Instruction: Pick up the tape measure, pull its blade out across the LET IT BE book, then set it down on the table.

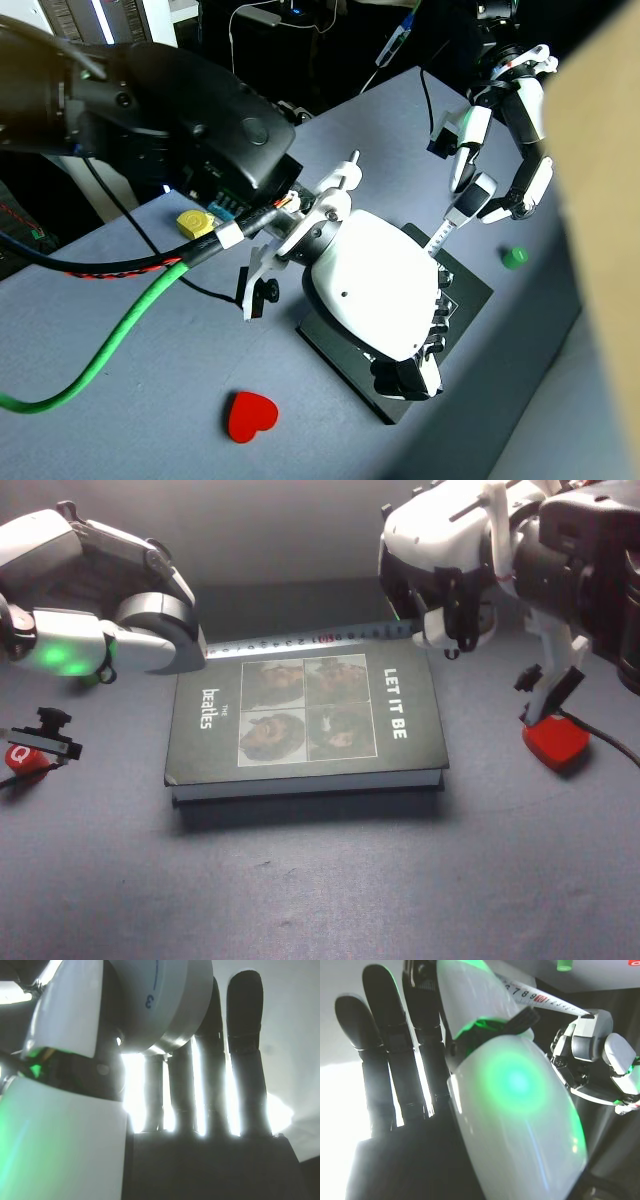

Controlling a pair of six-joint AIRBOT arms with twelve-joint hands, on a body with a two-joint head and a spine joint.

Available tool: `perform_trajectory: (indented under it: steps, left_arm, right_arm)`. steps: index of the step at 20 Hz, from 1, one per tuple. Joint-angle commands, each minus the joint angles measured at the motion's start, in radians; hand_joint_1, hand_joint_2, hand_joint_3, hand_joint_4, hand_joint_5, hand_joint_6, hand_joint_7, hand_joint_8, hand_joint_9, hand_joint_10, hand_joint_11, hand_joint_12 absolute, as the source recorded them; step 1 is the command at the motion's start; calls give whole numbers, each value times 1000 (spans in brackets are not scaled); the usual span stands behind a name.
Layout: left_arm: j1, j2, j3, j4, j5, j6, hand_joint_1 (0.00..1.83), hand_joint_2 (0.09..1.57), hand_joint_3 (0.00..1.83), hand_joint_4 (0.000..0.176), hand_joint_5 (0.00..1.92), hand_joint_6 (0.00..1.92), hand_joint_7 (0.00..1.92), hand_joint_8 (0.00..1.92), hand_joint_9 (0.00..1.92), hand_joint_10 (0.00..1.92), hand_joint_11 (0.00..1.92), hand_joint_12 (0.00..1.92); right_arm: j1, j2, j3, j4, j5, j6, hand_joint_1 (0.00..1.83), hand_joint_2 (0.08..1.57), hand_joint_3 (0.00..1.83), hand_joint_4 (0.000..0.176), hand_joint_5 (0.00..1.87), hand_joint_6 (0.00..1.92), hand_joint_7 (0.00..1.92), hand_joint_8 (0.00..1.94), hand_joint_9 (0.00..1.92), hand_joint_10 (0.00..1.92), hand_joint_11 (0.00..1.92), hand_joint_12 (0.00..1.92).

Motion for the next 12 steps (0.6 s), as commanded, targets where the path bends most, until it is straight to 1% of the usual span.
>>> perform_trajectory:
  steps: [1,2,4,6,7,10,11,12]
  left_arm:
    - [-12,7,8,-29,-116,-6,1377,1104,0,0,898,954,1093,820,921,1277,793,1244]
    - [-12,7,8,-29,-116,-6,1375,1114,3,0,867,1007,1059,864,892,1292,795,1234]
    - [-11,7,8,-29,-116,-6,1375,1118,2,0,863,1022,1046,878,889,1296,801,1234]
    - [-10,7,10,-29,-116,-6,1376,1119,0,0,859,1005,1049,898,888,1286,814,1204]
    - [-10,7,10,-29,-116,-6,1382,1101,0,0,890,957,1100,820,933,1248,821,1186]
    - [-10,6,9,-29,-116,-6,1381,1098,1,0,883,983,1112,800,931,1236,798,1172]
    - [-10,6,9,-29,-116,-6,1377,1112,2,0,857,1038,1073,849,898,1259,794,1183]
    - [-10,6,9,-29,-116,-6,1375,1118,0,0,849,1055,1063,861,885,1275,790,1205]
  right_arm:
    - [2,19,4,-56,27,-24,1192,1158,1,14,863,1114,942,1111,860,764,605,1373]
    - [1,27,4,-56,20,-27,1190,1158,1,23,874,1111,933,1114,859,764,606,1373]
    - [2,38,4,-56,10,-31,1190,1158,0,28,883,1109,925,1117,861,767,606,1374]
    - [3,46,4,-57,3,-38,1190,1159,1,21,873,1108,931,1121,844,760,602,1372]
    - [4,51,4,-57,-3,-40,1188,1163,1,18,861,1118,925,1135,834,763,594,1379]
    - [6,65,4,-66,-14,-43,1188,1165,1,12,849,1128,930,1136,829,767,583,1381]
    - [5,69,4,-66,-19,-45,1187,1169,1,12,843,1139,922,1148,834,778,596,1388]
    - [5,74,4,-66,-24,-48,1186,1167,0,21,857,1132,916,1145,837,784,603,1389]
